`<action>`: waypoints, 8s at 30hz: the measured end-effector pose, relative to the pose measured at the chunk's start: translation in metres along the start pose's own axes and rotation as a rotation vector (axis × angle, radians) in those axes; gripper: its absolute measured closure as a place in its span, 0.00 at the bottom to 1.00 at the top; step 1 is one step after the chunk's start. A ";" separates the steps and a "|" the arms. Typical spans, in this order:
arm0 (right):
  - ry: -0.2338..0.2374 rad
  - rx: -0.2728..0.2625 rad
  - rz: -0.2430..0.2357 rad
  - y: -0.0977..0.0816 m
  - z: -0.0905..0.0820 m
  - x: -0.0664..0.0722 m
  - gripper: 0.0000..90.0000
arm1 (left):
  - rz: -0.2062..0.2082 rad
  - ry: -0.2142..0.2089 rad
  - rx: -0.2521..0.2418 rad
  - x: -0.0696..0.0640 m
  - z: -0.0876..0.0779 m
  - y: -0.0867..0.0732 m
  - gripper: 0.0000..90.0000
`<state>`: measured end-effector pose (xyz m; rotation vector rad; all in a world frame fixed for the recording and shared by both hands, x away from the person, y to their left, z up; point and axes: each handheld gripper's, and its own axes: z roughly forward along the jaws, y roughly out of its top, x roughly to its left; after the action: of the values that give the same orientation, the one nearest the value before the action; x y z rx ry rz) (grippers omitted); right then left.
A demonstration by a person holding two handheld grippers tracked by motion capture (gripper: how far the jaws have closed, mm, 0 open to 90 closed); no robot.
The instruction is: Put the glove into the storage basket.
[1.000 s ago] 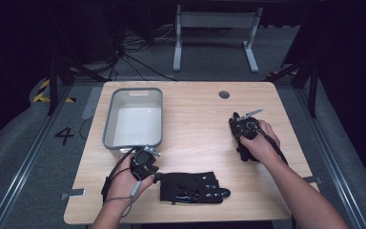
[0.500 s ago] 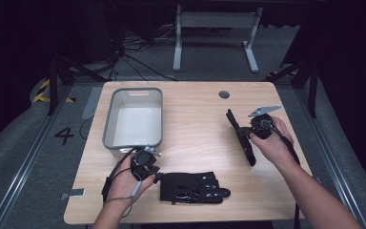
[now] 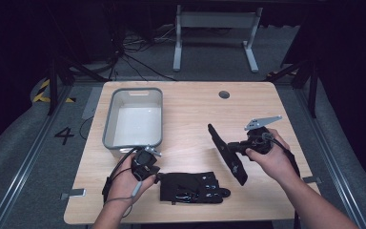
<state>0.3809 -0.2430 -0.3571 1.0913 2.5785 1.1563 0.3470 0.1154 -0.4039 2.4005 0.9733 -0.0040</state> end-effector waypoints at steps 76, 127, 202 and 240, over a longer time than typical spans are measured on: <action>-0.155 0.169 -0.037 -0.106 -0.021 -0.044 0.71 | 0.063 -0.047 0.000 -0.024 0.010 0.015 0.69; -0.030 -0.004 0.106 -0.057 -0.017 0.023 0.94 | 0.066 -0.057 -0.008 -0.025 0.010 0.015 0.70; -0.092 0.140 -0.057 0.003 0.109 -0.077 0.78 | 0.222 -0.195 0.050 -0.090 0.064 0.046 0.66; -0.098 0.135 -0.044 0.003 0.110 -0.076 0.84 | 0.333 -0.135 0.027 -0.107 0.081 0.058 0.96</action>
<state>0.4796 -0.2241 -0.4460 1.0819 2.6222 0.9064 0.3209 -0.0273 -0.4234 2.5214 0.5092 -0.0567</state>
